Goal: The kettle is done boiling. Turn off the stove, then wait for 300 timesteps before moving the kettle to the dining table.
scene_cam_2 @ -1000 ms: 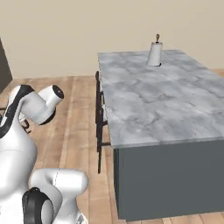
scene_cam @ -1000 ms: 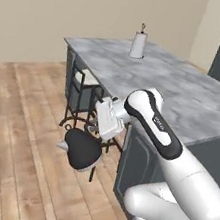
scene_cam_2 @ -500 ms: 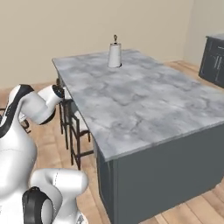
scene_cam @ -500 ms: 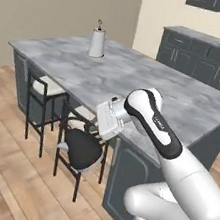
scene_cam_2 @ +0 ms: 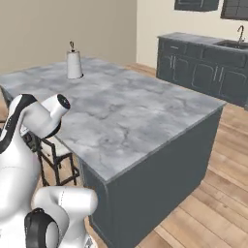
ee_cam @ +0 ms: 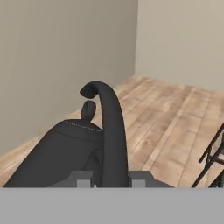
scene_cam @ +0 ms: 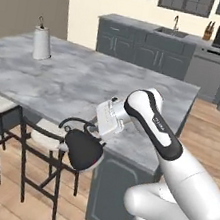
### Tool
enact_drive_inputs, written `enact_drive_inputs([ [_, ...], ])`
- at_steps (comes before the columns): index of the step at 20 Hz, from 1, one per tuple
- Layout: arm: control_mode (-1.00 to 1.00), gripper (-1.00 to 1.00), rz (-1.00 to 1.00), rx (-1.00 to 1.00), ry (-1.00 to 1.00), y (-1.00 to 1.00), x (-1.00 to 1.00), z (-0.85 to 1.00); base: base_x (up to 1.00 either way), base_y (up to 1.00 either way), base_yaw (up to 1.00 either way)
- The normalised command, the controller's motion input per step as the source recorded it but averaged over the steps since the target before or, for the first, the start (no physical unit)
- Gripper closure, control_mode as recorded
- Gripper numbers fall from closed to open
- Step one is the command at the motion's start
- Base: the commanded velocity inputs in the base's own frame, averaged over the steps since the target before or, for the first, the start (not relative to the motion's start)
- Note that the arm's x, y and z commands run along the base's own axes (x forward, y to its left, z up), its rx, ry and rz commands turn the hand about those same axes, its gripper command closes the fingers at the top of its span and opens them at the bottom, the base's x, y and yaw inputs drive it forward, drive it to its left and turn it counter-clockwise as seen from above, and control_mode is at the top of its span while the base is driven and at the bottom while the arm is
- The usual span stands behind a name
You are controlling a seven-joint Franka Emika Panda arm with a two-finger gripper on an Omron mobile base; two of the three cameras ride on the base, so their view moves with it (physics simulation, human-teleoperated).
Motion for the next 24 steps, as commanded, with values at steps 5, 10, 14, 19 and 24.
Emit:
enact_drive_inputs([
  [5,1.00,1.00,0.00,0.00,0.00,0.00,0.00,0.00,0.25,0.60,-0.53],
  [10,1.00,1.00,0.00,0.00,0.00,0.00,0.00,0.00,0.27,0.71,-0.49],
  [14,1.00,1.00,0.00,0.00,0.00,0.00,0.00,0.00,0.25,0.79,-0.46],
  [19,1.00,1.00,0.00,0.00,0.00,0.00,0.00,0.00,0.27,0.79,-0.45],
  [24,1.00,1.00,0.00,0.00,0.00,0.00,0.00,0.00,0.33,0.32,-0.23],
])
